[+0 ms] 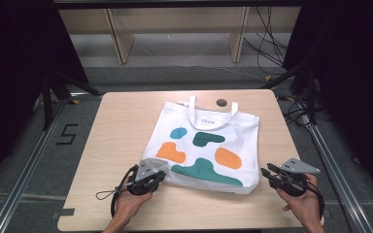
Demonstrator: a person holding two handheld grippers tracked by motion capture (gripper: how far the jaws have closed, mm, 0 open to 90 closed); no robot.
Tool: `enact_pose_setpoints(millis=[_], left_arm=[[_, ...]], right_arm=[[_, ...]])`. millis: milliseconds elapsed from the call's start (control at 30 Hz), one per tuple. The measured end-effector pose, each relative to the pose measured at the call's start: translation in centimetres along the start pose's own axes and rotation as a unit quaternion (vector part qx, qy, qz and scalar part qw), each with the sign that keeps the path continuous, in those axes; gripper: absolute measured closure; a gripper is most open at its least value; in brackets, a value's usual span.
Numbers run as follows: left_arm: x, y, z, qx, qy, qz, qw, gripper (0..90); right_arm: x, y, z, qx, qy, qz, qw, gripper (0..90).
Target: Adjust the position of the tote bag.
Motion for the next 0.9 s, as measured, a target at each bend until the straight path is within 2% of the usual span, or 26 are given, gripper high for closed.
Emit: enact_pose_setpoints(millis=[33,100,133,167,200,233,267,300,400,433,467,533,567,667,700,767,800,833,867,900], left_arm=[[-0.1,0.0,-0.2,0.003,0.000,0.009,1.0000,82.5],[-0.7,-0.1,-0.5,-0.011,0.017,-0.017,0.9996,83.5],[-1.0,-0.2,-0.8,-0.020,0.018,-0.022,0.9994,83.7],[-1.4,-0.3,-1.0,-0.026,0.020,-0.019,0.9993,84.0],[-1.6,-0.2,-1.3,-0.024,0.021,-0.010,0.9994,84.4],[-2.1,-0.2,-1.5,-0.033,0.025,-0.019,0.9990,84.8],[-2.5,0.0,-1.8,-0.032,0.025,-0.018,0.9990,84.8],[-2.8,0.1,-2.1,-0.030,0.032,-0.006,0.9990,84.6],[-4.4,0.7,-2.6,-0.044,0.052,-0.027,0.9973,84.6],[-5.0,0.9,-3.0,-0.044,0.057,-0.025,0.9971,84.7],[-5.4,1.2,-3.5,-0.038,0.068,-0.004,0.9970,84.5],[-7.1,1.9,-4.0,-0.042,0.092,-0.026,0.9945,84.8],[-7.8,2.4,-4.3,-0.041,0.103,-0.030,0.9934,84.9],[-9.3,3.1,-5.3,-0.034,0.109,-0.011,0.9934,83.5],[-9.6,3.2,-5.5,-0.025,0.112,0.006,0.9933,82.9],[-10.2,3.3,-4.9,-0.022,0.117,0.015,0.9927,82.2],[-10.2,3.6,-4.7,0.003,0.120,0.039,0.9920,82.1],[-10.5,3.6,-3.7,-0.003,0.119,0.036,0.9923,82.0],[-10.5,3.9,-3.1,0.018,0.117,0.061,0.9911,82.0],[-10.5,3.9,-2.2,0.022,0.112,0.068,0.9911,82.3]], right_arm=[[0.1,-0.1,-0.1,-0.006,0.000,0.007,1.0000,74.7],[0.3,-0.5,-0.5,-0.019,0.004,0.015,0.9997,78.1],[0.4,-0.7,-0.8,-0.029,0.006,0.021,0.9993,78.6],[0.3,-0.9,-1.0,-0.036,0.017,0.020,0.9990,79.2],[0.4,-1.1,-1.4,-0.036,0.019,0.031,0.9987,79.6],[0.3,-1.1,-1.6,-0.040,0.025,0.037,0.9982,80.4],[-0.2,-1.3,-1.9,-0.055,0.033,0.039,0.9972,81.4],[-0.4,-1.3,-2.2,-0.053,0.034,0.054,0.9965,82.1],[-1.5,-1.2,-2.3,-0.058,0.057,0.062,0.9947,83.2],[-1.9,-1.2,-2.4,-0.059,0.064,0.070,0.9938,83.3],[-2.5,-1.2,-2.4,-0.062,0.069,0.063,0.9937,83.3],[-3.7,-1.2,-2.5,-0.065,0.087,0.075,0.9912,83.2],[-4.4,-1.2,-2.5,-0.067,0.096,0.080,0.9900,83.0],[-6.6,-0.9,-2.6,-0.066,0.118,0.100,0.9857,82.4],[-7.2,-0.8,-2.7,-0.069,0.124,0.112,0.9836,82.2],[-8.5,-0.6,-3.0,-0.072,0.129,0.130,0.9805,82.2],[-9.1,-0.6,-3.1,-0.078,0.133,0.135,0.9788,82.4],[-9.6,-0.6,-3.4,-0.081,0.137,0.142,0.9770,82.4],[-10.0,-0.5,-3.6,-0.084,0.140,0.146,0.9758,82.5],[-10.5,-0.5,-3.8,-0.085,0.143,0.148,0.9749,82.7]])
Point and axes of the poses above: each handheld gripper's, and its own axes: z roughly backward along the jaws, y roughly out of its top, x roughly to its right, the point moved 6 cm from there along -z, roughly forward along the jaws, and after that the axes turned 4 degrees about x, right-handed, at the moved point
